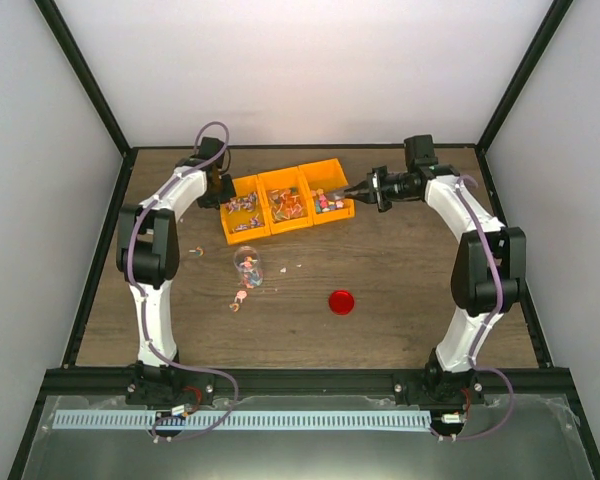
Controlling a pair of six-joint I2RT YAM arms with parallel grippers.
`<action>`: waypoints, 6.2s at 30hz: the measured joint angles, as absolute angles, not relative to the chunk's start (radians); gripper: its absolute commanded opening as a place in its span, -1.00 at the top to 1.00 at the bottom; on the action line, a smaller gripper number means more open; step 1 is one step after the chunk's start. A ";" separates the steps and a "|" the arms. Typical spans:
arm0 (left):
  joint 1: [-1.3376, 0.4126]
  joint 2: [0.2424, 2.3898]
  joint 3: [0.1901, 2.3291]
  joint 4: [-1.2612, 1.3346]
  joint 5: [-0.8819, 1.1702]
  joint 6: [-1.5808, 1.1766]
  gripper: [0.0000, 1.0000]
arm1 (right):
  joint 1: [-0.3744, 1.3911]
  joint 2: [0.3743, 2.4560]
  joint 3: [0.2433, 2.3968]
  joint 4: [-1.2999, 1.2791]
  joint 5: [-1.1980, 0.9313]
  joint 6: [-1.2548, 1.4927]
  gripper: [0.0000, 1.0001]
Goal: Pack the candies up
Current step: Scoop the fake candies from the storage box, then place the fake candies in the packing bottle.
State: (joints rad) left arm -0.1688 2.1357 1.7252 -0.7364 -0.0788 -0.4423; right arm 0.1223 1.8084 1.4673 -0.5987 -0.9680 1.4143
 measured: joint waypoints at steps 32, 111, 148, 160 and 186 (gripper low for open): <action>-0.171 2.098 1.627 -0.583 -0.105 -0.471 0.92 | 0.181 2.012 1.724 -0.831 -0.928 1.425 0.99; -0.131 2.250 1.879 -0.717 -0.073 -0.436 0.92 | 0.175 2.488 1.473 0.786 -1.148 1.425 0.99; -0.128 2.249 1.879 -0.717 -0.025 -0.441 0.92 | 0.165 2.260 1.146 0.767 -1.143 1.171 0.99; -0.127 2.247 1.879 -0.719 0.001 -0.440 0.92 | 0.149 2.260 1.297 0.774 -1.174 1.228 0.99; -0.134 2.201 1.791 -0.649 0.035 -0.480 0.78 | 0.202 1.809 1.016 0.694 -1.245 1.396 0.99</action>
